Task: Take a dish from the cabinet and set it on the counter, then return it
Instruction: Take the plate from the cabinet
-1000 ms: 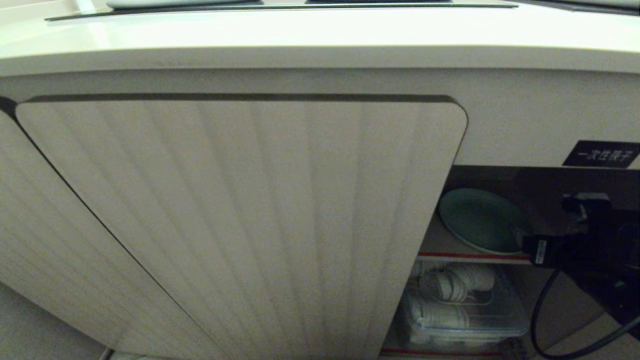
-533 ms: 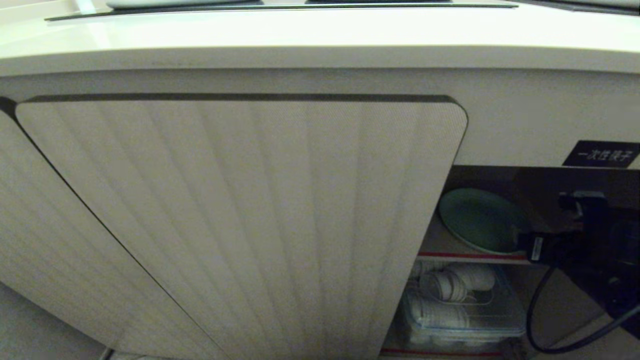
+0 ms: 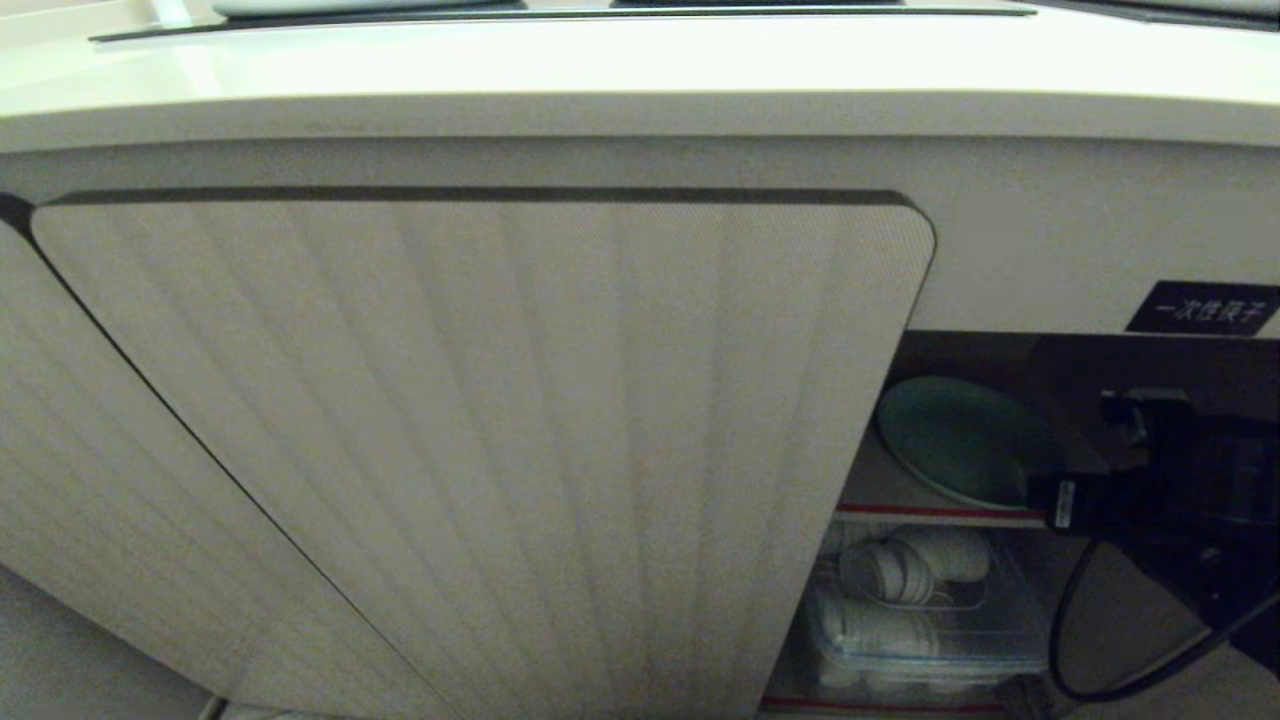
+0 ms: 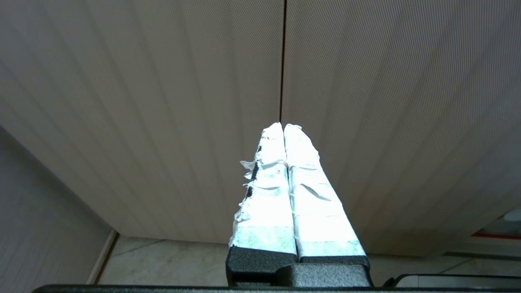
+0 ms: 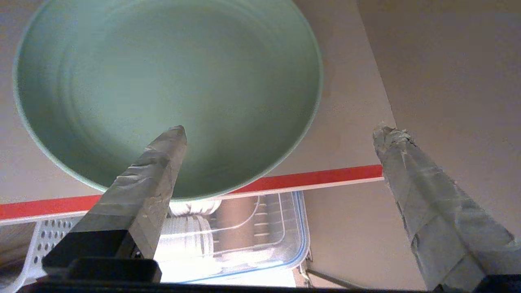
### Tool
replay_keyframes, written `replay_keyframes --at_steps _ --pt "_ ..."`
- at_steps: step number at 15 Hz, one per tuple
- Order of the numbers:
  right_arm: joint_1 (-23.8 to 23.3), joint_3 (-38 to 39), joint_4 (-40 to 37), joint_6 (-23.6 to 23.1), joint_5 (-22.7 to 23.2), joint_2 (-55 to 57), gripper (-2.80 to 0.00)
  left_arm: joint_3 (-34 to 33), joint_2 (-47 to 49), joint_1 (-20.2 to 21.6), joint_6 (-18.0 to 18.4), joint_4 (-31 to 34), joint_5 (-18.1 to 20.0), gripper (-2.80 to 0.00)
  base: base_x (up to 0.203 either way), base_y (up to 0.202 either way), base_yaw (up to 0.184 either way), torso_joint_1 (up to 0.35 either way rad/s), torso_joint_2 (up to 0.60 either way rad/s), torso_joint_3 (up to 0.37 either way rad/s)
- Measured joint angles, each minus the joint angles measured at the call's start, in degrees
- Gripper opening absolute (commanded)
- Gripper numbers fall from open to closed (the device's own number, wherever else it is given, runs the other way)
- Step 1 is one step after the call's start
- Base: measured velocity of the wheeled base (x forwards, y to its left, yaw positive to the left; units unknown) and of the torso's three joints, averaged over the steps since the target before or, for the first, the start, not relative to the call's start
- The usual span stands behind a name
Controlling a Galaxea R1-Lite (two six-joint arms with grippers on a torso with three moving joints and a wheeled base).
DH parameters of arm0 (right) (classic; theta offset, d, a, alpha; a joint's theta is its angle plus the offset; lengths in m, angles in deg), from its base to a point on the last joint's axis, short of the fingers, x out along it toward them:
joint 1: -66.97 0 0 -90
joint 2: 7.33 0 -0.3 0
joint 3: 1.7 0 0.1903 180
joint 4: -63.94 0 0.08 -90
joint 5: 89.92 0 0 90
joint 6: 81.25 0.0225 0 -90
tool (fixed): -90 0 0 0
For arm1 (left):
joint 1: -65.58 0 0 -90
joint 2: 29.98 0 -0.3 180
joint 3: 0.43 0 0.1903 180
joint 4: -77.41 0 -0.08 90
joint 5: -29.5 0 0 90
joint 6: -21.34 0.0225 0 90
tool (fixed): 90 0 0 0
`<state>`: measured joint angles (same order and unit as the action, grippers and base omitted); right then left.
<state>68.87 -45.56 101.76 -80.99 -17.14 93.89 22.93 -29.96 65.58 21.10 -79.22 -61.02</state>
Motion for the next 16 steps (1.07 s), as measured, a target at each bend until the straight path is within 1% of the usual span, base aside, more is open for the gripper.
replay_keyframes --at_steps 16 --pt "-0.1 -5.8 -12.6 0.8 0.1 -0.3 0.00 0.0 0.0 0.0 0.0 0.0 0.0 -2.80 0.000 0.000 0.000 0.000 0.00 0.000"
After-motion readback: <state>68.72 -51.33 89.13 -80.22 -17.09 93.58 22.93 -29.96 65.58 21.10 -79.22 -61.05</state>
